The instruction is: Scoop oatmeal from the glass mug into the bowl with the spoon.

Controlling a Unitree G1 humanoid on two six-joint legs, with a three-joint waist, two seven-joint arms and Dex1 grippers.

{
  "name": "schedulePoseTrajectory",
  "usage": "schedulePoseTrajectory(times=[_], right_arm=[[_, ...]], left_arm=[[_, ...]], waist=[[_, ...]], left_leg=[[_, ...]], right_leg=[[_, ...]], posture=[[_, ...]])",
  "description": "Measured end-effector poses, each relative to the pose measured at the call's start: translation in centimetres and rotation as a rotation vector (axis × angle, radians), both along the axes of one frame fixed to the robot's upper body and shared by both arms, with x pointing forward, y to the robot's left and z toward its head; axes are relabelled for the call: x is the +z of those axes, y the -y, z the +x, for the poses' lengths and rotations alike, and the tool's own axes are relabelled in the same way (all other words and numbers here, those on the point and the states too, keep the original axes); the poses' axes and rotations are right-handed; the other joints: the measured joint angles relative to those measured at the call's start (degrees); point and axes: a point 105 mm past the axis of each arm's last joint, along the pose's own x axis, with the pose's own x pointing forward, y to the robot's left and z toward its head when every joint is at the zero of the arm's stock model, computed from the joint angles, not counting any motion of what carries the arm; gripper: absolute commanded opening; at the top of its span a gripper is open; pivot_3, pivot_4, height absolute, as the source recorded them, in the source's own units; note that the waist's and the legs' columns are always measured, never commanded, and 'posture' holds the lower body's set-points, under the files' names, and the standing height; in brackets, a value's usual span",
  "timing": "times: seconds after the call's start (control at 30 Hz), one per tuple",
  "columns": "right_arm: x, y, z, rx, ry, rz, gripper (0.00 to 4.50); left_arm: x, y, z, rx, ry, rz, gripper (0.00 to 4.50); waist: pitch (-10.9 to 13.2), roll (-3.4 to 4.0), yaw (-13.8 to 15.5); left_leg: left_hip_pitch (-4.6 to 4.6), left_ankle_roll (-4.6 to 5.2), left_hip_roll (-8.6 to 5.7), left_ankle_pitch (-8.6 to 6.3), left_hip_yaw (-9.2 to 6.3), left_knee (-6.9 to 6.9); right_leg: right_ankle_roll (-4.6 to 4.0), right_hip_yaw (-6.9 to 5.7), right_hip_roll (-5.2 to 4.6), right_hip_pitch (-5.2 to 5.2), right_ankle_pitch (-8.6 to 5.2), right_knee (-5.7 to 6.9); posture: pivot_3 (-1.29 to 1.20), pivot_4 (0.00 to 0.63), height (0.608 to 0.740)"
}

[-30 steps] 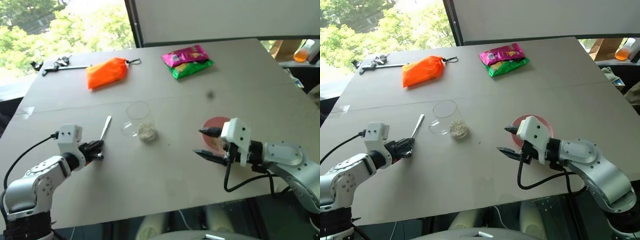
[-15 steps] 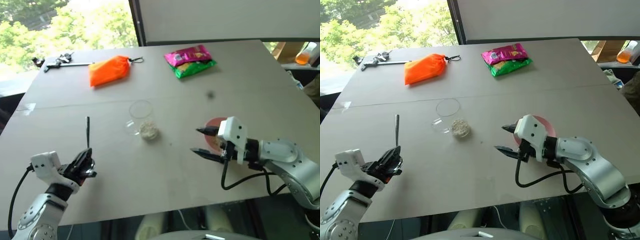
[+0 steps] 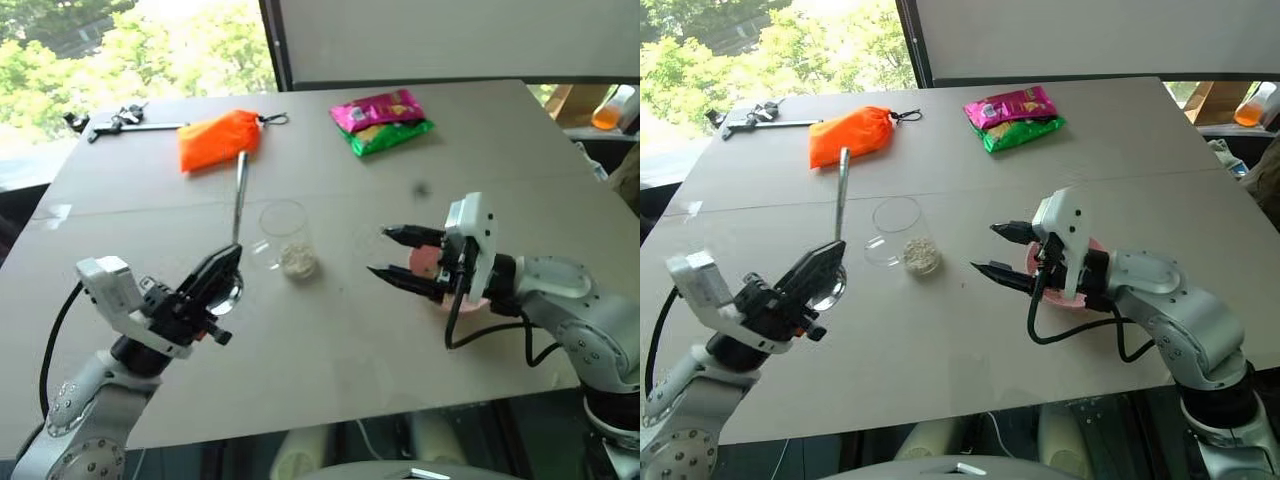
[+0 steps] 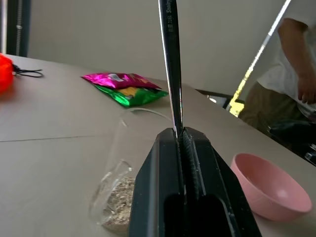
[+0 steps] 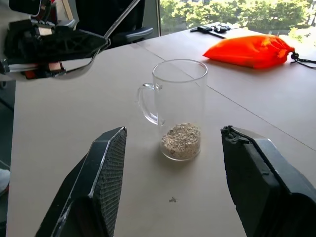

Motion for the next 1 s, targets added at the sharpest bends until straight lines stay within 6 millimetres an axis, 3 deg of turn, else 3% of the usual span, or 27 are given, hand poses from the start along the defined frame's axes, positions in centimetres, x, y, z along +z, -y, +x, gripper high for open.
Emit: schedulePoseTrajectory(times=[0.23,0.47,0.63,1.0], right_arm=[[1.1,-0.4,0.6,-0.014,-0.164,0.121,3.03],[2.1,-1.6,0.0,0.049,-0.296,0.189,3.03],[2.1,-1.3,-0.6,0.057,-0.340,0.170,3.03],[1.3,-1.7,-1.0,0.054,-0.409,0.136,3.03]], left_arm=[[-2.0,4.7,-1.2,-0.305,-0.057,0.125,0.04],[-3.6,5.1,0.1,-0.343,-0.010,0.228,0.04],[-4.4,5.5,0.4,-0.346,0.027,0.275,0.04],[-4.4,6.5,1.1,-0.330,0.124,0.324,0.04]], waist=[[0.1,0.14,-0.3],[0.1,0.16,-0.1],[0.1,0.17,-0.1],[0.1,0.17,-0.1]], left_leg=[[0.05,0.01,0.01,0.00,0.08,-0.08],[-0.03,0.02,0.01,0.00,0.07,-0.09],[-0.05,0.03,0.01,0.00,0.05,-0.09],[-0.06,0.04,0.02,0.00,0.05,-0.07]], right_leg=[[-0.02,0.01,0.02,-0.02,0.00,0.01],[-0.05,0.01,0.00,-0.09,0.02,-0.01],[-0.04,0.06,0.00,-0.10,0.02,-0.03],[-0.04,0.05,0.00,-0.09,0.03,-0.01]], posture=[[0.00,0.150,0.740],[0.00,0.150,0.740],[0.00,0.150,0.740],[0.00,0.150,0.740]])
